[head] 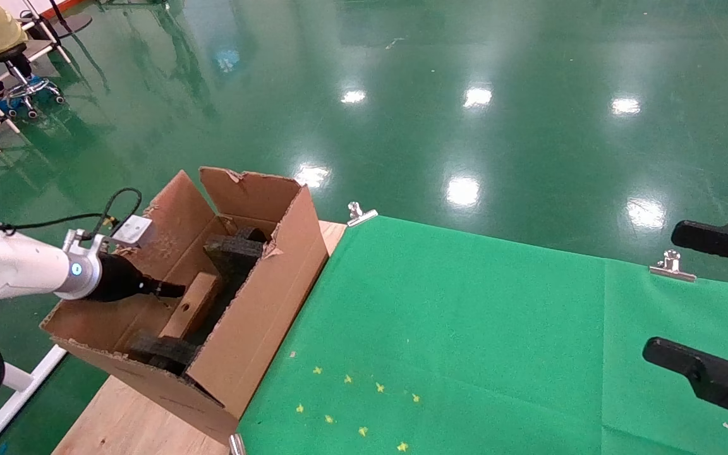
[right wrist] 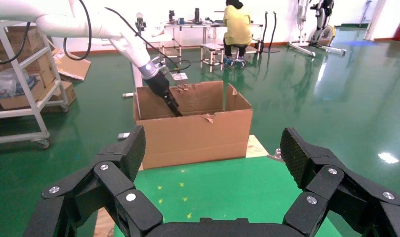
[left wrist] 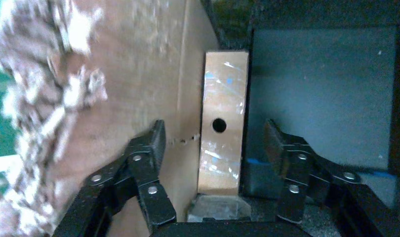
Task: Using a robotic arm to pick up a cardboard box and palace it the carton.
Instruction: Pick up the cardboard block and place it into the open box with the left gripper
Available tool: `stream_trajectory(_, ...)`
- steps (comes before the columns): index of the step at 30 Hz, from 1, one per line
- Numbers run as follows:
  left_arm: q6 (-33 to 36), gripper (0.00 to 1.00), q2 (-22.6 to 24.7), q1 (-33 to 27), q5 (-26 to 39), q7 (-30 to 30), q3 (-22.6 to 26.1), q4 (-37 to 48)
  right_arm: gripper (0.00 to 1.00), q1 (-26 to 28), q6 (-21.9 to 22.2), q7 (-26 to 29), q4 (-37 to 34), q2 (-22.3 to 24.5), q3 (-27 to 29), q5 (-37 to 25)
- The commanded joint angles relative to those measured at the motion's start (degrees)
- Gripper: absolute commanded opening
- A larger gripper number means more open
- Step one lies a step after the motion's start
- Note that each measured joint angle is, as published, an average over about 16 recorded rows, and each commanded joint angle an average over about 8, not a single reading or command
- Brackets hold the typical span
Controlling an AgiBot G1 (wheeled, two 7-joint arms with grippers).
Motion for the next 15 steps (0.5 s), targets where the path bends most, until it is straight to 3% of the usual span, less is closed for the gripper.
stream_trajectory(1, 0.15, 1.0, -0.1, -0.39, 0.17, 0.11, 0.13, -0.13, 1.0, 0.0, 0.0, 0.0, 0.0, 0.0, 0.0, 0.0)
stream_trajectory(9, 3.73, 1.0, -1.87, -6.12, -2.09, -0.67, -1.47, -3.27, 1.0, 0.0, 0.0, 0.0, 0.0, 0.0, 0.0, 0.0)
stream_trajectory(15, 11.03, 1.0, -4.23, -11.37, -7.45, -3.84, -5.0, -7.14, 1.0, 0.0, 0.0, 0.0, 0.0, 0.0, 0.0, 0.0)
